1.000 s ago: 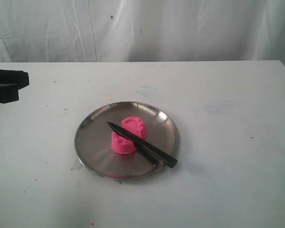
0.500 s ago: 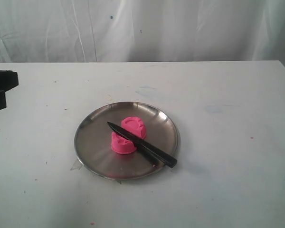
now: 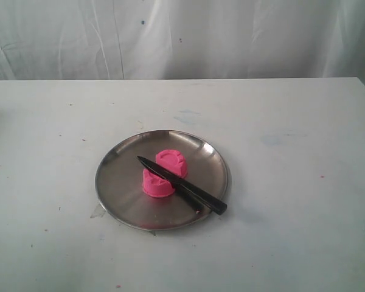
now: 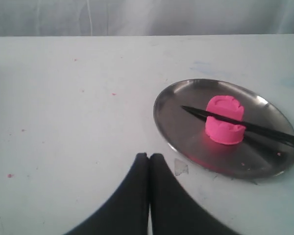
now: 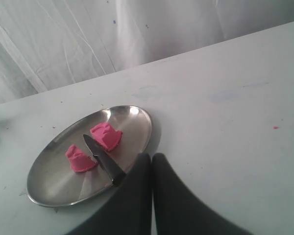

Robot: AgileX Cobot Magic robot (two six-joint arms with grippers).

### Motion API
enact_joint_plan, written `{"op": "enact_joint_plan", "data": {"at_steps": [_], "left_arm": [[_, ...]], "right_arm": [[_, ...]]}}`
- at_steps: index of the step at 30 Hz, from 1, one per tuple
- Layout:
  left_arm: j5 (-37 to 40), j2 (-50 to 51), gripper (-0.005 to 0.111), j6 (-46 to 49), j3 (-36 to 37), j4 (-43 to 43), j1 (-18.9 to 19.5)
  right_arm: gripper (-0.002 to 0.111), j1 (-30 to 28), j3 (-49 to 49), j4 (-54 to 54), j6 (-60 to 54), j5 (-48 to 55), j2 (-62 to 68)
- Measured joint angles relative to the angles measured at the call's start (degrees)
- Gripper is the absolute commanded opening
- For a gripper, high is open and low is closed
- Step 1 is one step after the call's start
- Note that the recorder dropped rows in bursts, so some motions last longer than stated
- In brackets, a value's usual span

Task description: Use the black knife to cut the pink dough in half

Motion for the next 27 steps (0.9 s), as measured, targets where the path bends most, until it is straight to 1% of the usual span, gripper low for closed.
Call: {"op": "enact_joint_plan", "data": {"at_steps": [5, 8, 16, 27], "left_arm": [[-4.3, -6.5, 0.0, -2.4, 8.7, 1.6, 0.0], [-5.5, -9.4, 0.0, -2.5, 12.1, 1.7, 0.0], [-3.5, -10.3, 0.0, -2.6, 12.7, 1.7, 0.0], [-3.3, -10.3, 0.0, -2.6, 12.7, 1.7, 0.0]], "right_arm": [[0.0, 0.0, 0.0, 0.0, 0.0, 0.0, 0.0], [0.0, 0.0, 0.0, 0.0, 0.0, 0.0, 0.0], [0.0, 0.0, 0.0, 0.0, 0.4, 0.0, 0.0], [0.0, 0.0, 0.0, 0.0, 0.5, 0.0, 0.0]]}}
